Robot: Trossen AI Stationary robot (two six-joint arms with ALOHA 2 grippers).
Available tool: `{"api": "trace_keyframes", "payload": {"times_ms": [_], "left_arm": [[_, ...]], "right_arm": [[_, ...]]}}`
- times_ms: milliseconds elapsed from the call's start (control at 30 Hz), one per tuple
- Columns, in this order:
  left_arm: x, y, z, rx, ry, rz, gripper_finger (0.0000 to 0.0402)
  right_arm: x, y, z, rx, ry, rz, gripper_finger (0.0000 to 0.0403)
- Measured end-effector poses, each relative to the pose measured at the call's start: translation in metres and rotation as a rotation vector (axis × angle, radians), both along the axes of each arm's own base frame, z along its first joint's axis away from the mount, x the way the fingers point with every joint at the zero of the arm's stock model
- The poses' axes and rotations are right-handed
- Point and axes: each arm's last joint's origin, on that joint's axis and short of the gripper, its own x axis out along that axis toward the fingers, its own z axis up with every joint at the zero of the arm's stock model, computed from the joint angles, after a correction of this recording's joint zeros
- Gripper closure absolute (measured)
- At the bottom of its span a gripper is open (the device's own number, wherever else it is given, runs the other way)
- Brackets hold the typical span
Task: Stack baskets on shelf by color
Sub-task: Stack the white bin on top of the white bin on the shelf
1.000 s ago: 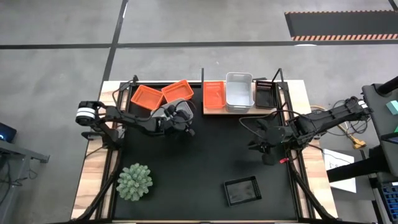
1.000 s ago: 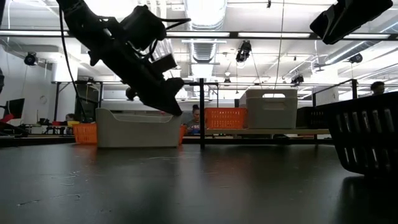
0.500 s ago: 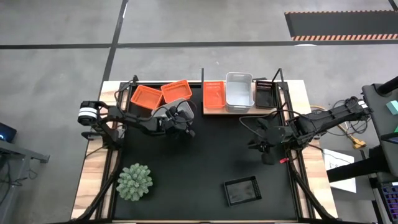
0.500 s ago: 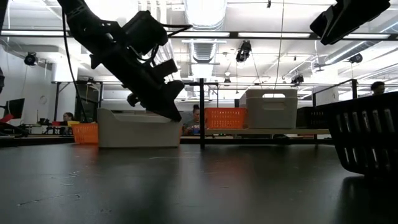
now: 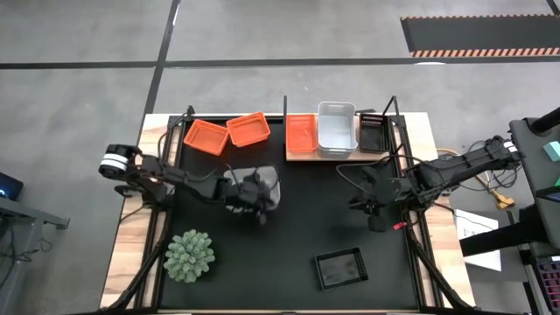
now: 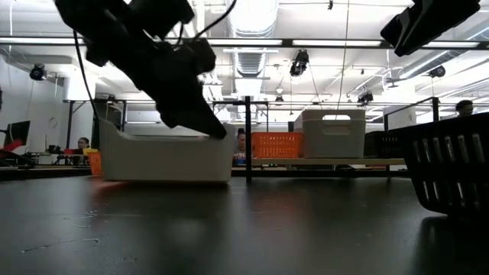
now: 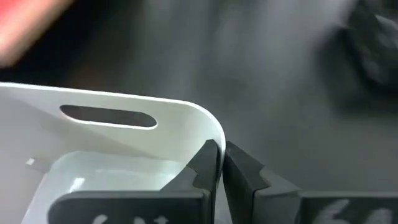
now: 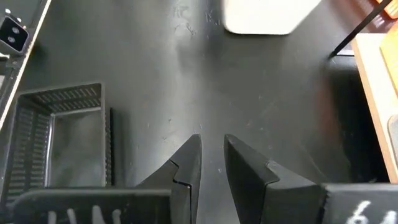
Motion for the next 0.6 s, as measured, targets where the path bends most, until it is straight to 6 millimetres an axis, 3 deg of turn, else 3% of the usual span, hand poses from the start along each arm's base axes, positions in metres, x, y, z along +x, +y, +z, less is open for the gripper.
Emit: {"api": "trace_keyframes", "payload": {"times_ms": [300, 600], "left_arm": [[-0.014, -0.066, -0.001, 0.14, 0.001, -0.378, 0.04], [-0.019, -0.074, -0.004, 0.11, 0.034, -0.412, 0.0386]], "right_arm": [[0.017, 0.006, -0.013, -0.039, 0.03, 0.045, 0.0342], [0.051, 0.018, -0.03, -0.091, -0.014, 0.157, 0.0302]]}}
